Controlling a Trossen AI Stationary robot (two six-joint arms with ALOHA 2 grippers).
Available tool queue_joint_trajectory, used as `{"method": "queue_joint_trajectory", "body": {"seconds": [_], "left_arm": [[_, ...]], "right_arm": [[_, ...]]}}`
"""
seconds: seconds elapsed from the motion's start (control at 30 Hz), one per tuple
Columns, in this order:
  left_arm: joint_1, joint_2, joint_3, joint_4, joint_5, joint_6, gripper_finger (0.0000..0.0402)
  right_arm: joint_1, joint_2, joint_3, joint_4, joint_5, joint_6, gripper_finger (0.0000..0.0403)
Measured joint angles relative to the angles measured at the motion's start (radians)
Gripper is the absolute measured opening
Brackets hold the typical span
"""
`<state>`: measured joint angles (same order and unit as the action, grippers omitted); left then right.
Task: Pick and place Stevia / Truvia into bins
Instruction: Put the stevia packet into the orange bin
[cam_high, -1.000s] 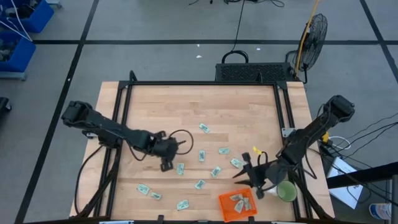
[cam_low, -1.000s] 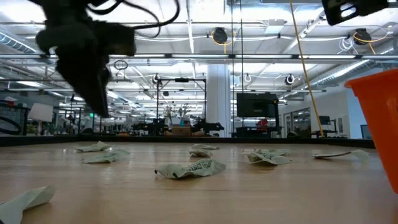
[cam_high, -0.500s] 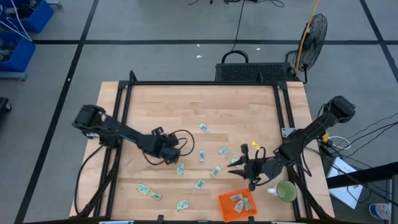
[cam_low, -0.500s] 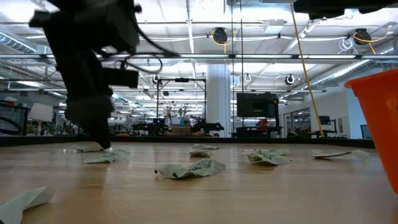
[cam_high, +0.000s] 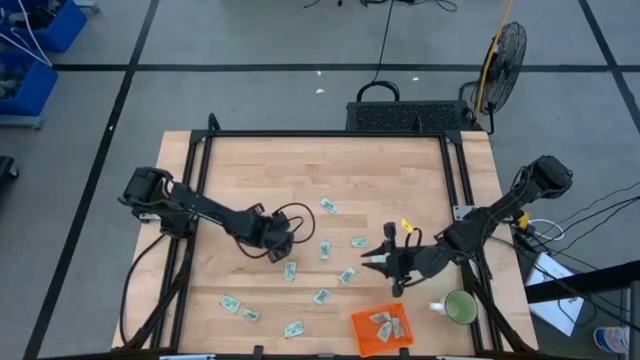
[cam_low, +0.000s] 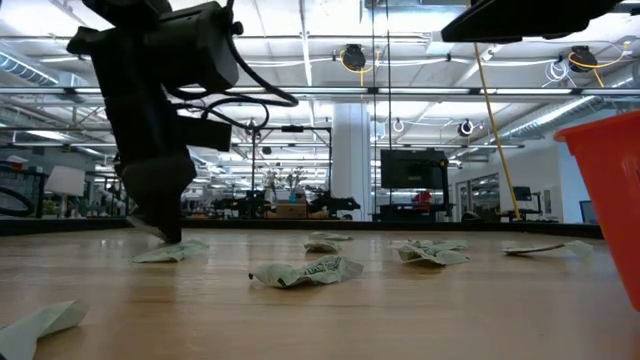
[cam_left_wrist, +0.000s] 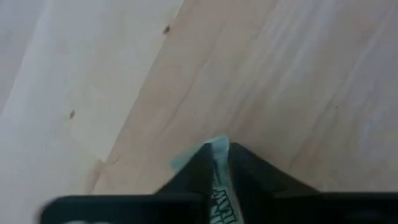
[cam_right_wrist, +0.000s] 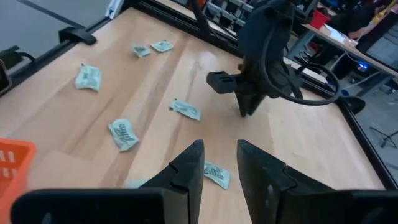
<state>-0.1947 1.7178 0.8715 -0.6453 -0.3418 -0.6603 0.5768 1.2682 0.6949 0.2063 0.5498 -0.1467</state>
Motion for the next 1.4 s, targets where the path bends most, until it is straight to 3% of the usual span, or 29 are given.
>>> {"method": "queue_joint_trajectory", "body": {"seconds": [0.07,0.17,0.37,0.67,0.87,1.03,1.27,1.4], "left_arm": [[0.003,-0.012,0.010,0.001,0.011,0.030,0.0014],[0.005,-0.043,0.032,0.019,0.022,0.096,0.0011],[0.003,-0.159,0.067,0.288,0.157,0.276,0.0005],[0.012,-0.204,0.069,0.606,0.353,0.400,0.0003],[0.012,-0.197,0.070,0.745,0.368,0.460,0.0002],[0.014,-0.198,0.070,0.797,0.379,0.514,0.0001],[0.015,-0.198,0.070,0.911,0.455,0.541,0.0001],[0.016,-0.198,0.070,0.932,0.446,0.568,0.0001]], "right_arm": [[-0.015,0.000,0.000,0.000,0.000,0.004,0.0091],[-0.043,0.009,0.000,0.001,-0.008,-0.003,0.0096],[-0.128,0.085,0.000,0.055,-0.131,-0.039,0.0138],[-0.226,0.250,0.002,0.385,-0.136,-0.131,0.0184],[-0.259,0.318,0.001,0.503,-0.149,-0.127,0.0179],[-0.271,0.346,0.001,0.644,-0.298,-0.128,0.0177],[-0.302,0.350,0.001,0.715,-0.320,-0.127,0.0175],[-0.315,0.350,0.001,0.749,-0.426,-0.127,0.0174]]}}
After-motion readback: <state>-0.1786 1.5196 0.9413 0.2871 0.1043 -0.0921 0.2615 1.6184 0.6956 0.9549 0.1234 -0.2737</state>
